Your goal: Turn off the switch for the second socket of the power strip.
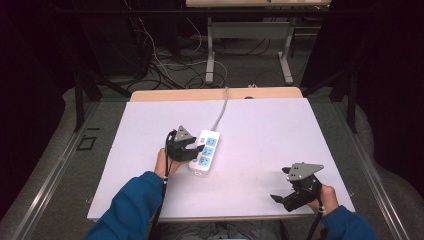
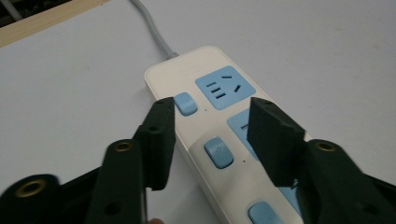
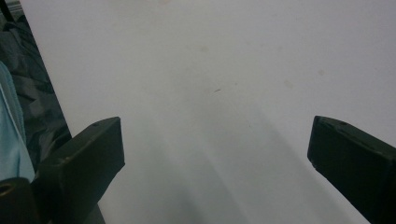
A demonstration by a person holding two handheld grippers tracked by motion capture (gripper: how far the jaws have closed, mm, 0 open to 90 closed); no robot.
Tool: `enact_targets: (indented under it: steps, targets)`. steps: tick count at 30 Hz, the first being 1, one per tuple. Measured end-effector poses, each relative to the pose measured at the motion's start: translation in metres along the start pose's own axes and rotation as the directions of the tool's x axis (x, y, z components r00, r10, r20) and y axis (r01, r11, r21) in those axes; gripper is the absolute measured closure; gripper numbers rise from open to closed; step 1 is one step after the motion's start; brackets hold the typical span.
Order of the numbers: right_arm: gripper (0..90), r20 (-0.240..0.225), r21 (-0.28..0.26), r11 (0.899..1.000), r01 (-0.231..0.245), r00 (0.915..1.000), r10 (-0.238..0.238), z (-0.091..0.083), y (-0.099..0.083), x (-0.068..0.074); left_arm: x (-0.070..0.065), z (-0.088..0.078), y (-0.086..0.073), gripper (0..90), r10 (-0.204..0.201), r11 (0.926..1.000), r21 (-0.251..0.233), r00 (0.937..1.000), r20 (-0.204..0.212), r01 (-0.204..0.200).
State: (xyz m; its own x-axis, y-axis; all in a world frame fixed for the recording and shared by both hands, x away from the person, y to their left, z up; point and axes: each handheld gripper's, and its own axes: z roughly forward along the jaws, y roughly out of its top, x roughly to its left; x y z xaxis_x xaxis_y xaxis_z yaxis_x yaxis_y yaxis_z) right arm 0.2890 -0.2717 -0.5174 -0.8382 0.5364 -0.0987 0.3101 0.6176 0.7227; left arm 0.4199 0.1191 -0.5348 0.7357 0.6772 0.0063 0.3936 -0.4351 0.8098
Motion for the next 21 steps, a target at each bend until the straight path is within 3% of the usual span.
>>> enact_targets:
  steps: [6, 13, 17, 21]
  targets:
    - [3.2, -0.002, 0.008, 1.000, 0.001, 1.0000, -0.001, -0.0003, 0.0004, 0.0001, 0.0010, -0.0007, 0.0019, 24.3, -0.010, 0.9998, 0.015, 0.9999, -0.009, 0.011]
    - [3.2, 0.001, -0.005, 1.000, 0.007, 1.0000, -0.007, 0.0001, 0.0002, -0.0001, -0.0014, -0.0022, 0.0047, 6.5, -0.001, 0.9983, 0.059, 0.9993, -0.036, 0.003]
    - [3.2, 0.007, -0.001, 1.000, -0.003, 1.0000, 0.003, 0.0000, 0.0001, 0.0013, -0.0018, -0.0022, 0.0050, 0.0, 0.004, 0.9976, 0.069, 0.9988, -0.050, 0.000]
    - [3.2, -0.001, 0.006, 1.000, 0.004, 1.0000, -0.004, -0.0006, 0.0003, 0.0001, -0.0024, -0.0035, 0.0053, 0.0, 0.001, 0.9971, 0.076, 0.9986, -0.052, 0.003]
